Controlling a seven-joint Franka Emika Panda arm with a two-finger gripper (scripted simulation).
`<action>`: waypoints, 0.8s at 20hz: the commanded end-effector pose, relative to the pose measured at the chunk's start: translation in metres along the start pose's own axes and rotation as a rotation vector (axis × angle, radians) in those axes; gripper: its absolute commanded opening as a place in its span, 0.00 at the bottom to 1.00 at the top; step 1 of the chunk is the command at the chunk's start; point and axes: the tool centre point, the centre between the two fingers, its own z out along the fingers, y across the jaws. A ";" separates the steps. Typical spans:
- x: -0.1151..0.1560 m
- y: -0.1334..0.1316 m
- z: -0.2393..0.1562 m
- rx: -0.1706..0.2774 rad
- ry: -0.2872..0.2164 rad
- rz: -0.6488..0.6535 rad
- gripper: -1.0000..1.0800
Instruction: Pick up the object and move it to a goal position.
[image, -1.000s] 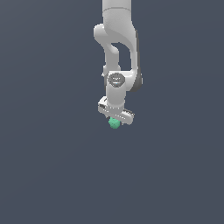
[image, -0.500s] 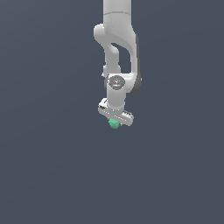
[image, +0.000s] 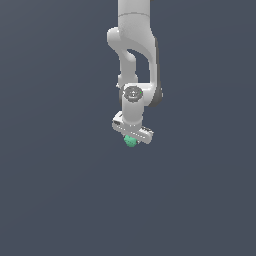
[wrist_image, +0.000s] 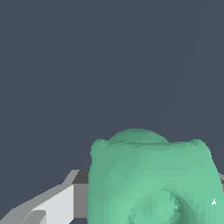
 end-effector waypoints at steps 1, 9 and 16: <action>0.001 -0.001 -0.004 0.000 0.001 0.000 0.00; 0.013 -0.012 -0.039 0.000 0.001 0.000 0.00; 0.031 -0.028 -0.094 -0.001 0.001 0.001 0.00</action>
